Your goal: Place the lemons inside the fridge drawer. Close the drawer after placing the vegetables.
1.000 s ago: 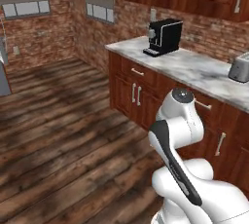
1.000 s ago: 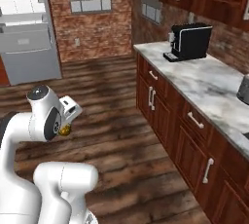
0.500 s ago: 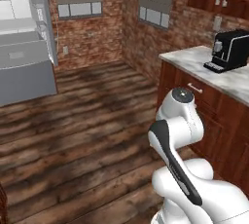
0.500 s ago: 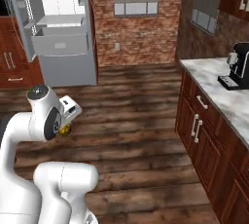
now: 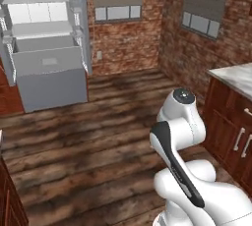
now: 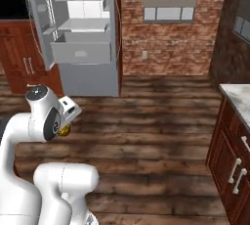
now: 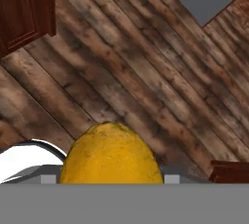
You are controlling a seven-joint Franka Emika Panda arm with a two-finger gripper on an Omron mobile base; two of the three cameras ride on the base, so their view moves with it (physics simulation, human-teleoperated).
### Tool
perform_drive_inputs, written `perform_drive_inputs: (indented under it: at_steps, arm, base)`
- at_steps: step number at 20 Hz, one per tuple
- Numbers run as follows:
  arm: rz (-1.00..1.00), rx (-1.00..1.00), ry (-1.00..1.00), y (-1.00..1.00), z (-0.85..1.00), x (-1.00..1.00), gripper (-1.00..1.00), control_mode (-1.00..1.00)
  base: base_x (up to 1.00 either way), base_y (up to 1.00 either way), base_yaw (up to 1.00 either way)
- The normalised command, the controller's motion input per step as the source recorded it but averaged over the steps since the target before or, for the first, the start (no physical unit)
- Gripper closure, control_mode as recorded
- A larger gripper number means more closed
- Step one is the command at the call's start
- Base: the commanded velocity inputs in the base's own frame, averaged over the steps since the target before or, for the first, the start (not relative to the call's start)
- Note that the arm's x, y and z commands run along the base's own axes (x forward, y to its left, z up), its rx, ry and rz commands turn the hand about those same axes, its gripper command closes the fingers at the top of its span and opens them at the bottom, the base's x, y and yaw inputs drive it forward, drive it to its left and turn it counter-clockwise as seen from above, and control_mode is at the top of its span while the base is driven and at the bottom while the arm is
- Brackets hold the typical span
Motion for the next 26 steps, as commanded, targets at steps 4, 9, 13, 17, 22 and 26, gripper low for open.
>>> perform_drive_inputs:
  at_steps: [4, 9, 13, 17, 22, 26]
  arm:
    - [0.0, 0.0, 0.0, 0.0, 0.0, 0.0, 1.0, 1.0]
    - [0.0, 0.0, 0.0, 0.0, 0.0, 0.0, 1.0, 1.0]
    - [0.0, 0.0, 0.0, 0.0, 0.0, 0.0, 1.0, 1.0]
    - [0.0, 0.0, 0.0, 0.0, 0.0, 0.0, 1.0, 1.0]
    - [0.0, 0.0, 0.0, 0.0, 0.0, 0.0, 1.0, 1.0]
    - [0.0, 0.0, 0.0, 0.0, 0.0, 0.0, 1.0, 1.0]
  base:
    - [1.0, 0.38, 0.22]
    - [1.0, 0.31, 0.16]
    - [1.0, 0.18, 0.15]
    - [0.98, 0.02, 0.17]
    - [0.95, 0.17, 0.15]
    - [0.91, 0.39, 0.11]
